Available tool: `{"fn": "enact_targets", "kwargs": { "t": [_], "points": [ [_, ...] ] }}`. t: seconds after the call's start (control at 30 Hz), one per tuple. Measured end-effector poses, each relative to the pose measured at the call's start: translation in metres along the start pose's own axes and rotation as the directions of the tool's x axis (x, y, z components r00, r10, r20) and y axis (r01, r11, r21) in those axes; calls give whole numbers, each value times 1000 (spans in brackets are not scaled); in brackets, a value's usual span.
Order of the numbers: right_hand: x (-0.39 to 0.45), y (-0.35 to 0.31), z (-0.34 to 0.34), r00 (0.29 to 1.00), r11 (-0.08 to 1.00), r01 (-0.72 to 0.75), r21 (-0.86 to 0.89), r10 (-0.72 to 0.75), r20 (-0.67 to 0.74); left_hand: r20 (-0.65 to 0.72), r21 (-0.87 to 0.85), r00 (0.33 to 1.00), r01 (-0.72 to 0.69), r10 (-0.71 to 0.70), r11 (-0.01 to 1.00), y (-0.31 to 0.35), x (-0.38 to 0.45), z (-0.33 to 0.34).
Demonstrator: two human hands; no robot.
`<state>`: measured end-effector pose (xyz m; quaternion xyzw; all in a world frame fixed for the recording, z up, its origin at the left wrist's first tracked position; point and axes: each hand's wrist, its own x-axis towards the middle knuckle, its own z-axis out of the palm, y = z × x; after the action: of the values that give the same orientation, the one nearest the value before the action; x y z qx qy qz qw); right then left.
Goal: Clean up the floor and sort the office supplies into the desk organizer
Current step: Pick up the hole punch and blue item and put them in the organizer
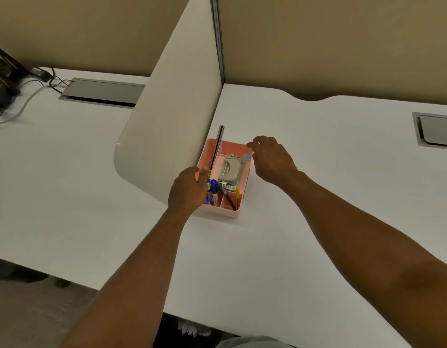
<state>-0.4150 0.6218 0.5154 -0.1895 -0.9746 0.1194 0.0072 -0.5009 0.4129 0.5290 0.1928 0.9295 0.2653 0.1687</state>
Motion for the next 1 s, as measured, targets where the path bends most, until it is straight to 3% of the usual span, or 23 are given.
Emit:
{"fn": "enact_targets", "kwargs": {
  "t": [0.13, 0.37, 0.57, 0.77, 1.0],
  "points": [
    [-35, -10, -6, 998, 997, -62, 39, 63, -22, -26, 25, 999, -47, 48, 999, 5, -19, -8],
    [-112, -34, -16, 982, 980, -181, 81, 185, -34, -62, 41, 964, -258, 260, 965, -8, -66, -12],
    [-198, -73, -19, 961, 961, -252, 110, 262, -90, 51, 206, 930, -367, 365, 907, -36, -126, -19],
    [-304, -130, -5, 925, 934, -326, 142, 347, -155, 69, 285, 892, -447, 447, 848, -76, -216, -30],
    [-438, -196, 17, 882, 894, -423, 149, 444, -157, 151, 277, 858, -514, 491, 812, -128, -330, -31]
  ]
}}
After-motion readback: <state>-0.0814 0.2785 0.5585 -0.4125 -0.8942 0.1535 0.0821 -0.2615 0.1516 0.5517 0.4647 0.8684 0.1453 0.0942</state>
